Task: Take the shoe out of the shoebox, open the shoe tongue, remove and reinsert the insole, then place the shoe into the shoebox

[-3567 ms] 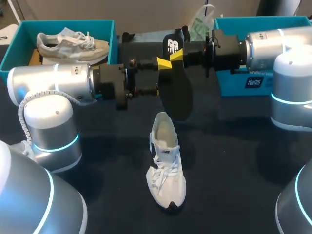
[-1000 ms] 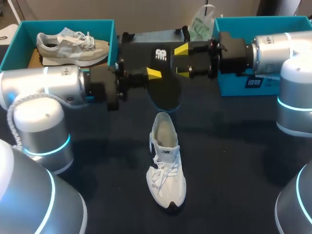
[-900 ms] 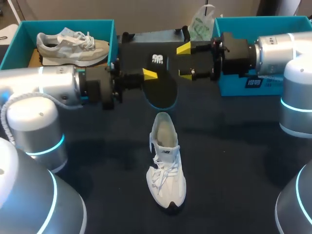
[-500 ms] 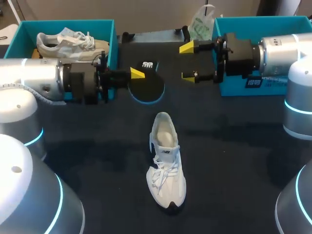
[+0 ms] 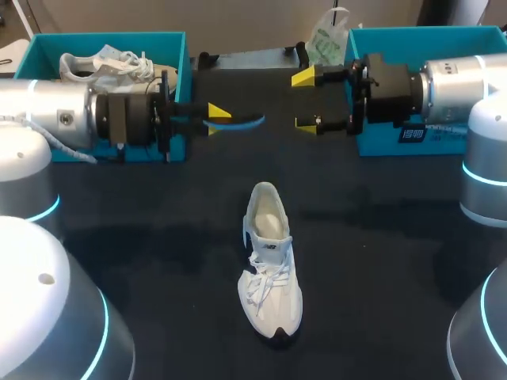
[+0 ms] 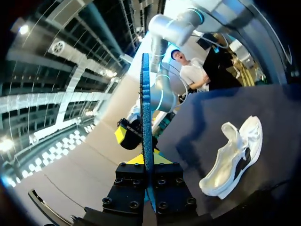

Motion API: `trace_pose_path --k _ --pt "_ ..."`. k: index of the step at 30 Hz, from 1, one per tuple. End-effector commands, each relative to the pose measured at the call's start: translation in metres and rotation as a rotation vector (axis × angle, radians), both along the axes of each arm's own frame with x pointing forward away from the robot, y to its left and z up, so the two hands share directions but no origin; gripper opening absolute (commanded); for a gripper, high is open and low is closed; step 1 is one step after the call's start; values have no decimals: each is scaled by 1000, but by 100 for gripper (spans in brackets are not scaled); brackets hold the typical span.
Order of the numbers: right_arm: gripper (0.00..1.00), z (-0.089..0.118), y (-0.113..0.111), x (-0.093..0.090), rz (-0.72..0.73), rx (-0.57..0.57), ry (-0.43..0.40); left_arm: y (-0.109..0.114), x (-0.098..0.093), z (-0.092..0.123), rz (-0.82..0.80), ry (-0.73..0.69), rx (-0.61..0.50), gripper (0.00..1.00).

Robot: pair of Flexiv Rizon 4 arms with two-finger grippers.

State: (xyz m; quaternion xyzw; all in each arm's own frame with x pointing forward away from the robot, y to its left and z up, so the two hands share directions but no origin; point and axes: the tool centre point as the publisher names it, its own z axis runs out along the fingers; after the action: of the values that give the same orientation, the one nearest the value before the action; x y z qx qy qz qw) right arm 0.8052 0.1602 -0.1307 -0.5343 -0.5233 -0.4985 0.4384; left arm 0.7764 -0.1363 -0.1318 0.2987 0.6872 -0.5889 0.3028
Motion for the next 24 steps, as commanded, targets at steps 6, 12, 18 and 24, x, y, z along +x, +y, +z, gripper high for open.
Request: trace_pose_path --k 6,12,18,24 --pt "100 0 1 -1 -2 -2 1 2 0 3 -23 680 95 0" --pt "100 0 1 -1 -2 -2 1 19 -5 5 -55 1082 18 0" --pt "100 0 1 -1 -2 -2 1 20 1 3 -64 1437 -26 0" --pt "100 0 1 -1 -2 -2 1 11 -4 6 -89 1755 -55 0"
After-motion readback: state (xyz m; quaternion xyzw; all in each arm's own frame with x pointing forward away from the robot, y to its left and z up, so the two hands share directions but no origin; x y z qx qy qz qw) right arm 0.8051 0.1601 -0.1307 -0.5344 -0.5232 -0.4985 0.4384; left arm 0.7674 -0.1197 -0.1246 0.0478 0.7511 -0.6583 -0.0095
